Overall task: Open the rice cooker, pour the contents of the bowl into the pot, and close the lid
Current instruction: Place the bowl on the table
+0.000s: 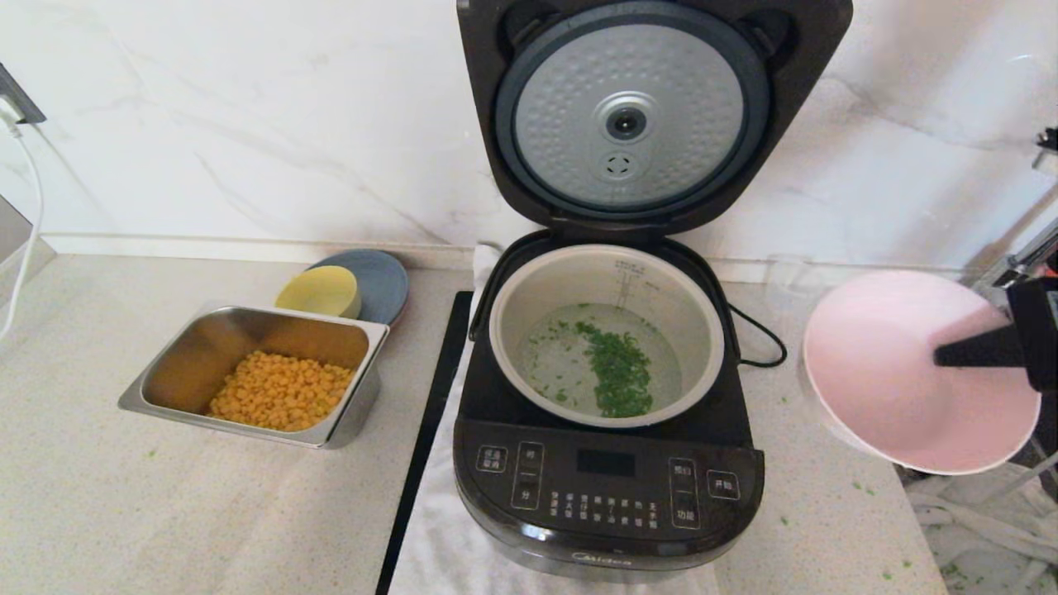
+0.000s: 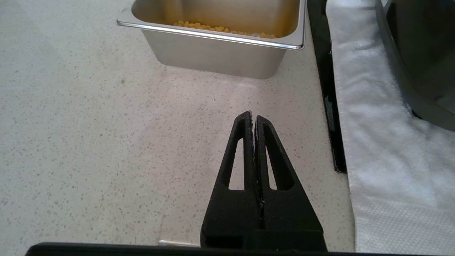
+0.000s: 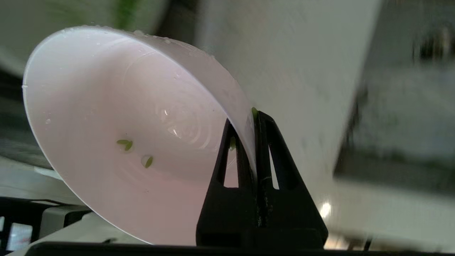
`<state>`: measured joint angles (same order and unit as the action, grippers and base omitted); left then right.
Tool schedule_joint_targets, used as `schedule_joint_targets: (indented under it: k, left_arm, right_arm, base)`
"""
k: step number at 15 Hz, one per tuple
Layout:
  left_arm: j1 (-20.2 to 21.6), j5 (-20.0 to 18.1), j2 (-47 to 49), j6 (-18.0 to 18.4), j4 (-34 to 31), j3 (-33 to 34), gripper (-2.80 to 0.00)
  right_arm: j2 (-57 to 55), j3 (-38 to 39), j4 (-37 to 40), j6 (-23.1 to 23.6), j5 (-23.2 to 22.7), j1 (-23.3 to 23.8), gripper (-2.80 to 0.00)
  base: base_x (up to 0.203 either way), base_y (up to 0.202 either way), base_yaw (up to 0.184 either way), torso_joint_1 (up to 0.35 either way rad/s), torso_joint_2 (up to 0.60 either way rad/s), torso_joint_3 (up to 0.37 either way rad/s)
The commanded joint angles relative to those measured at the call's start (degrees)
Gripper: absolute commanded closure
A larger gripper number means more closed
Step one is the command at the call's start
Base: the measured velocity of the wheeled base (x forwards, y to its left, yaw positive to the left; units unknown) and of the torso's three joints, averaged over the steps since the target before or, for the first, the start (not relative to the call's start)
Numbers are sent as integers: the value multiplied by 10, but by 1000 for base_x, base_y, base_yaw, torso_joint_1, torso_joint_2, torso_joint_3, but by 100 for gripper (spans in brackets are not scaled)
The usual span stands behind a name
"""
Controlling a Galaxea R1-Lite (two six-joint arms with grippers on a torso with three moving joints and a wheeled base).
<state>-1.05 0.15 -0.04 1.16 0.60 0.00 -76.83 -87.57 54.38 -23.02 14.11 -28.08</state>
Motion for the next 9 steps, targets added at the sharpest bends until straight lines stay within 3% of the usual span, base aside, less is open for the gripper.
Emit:
schedule_joint_targets:
  k: [1,3,5,9]
  left_arm:
    - [0,0,-1,1,0,4,0]
    - [0,0,-1,0,0,4,0]
    - [0,0,-1,0,0,4,0]
    - [0,0,-1,0,0,4,0]
  right_arm:
    - [43,87,4,-1,-61,104,0]
    - [51,173,-13,1,-118,177,0]
    - [49,265,-78,19,-155,241,0]
    - [43,424,-214,58,-210,302,0]
  base:
    - [0,0,0,0,0,0]
    - [0,0,0,0,0,0]
    - [0,0,0,0,0,0]
    - [0,0,0,0,0,0]
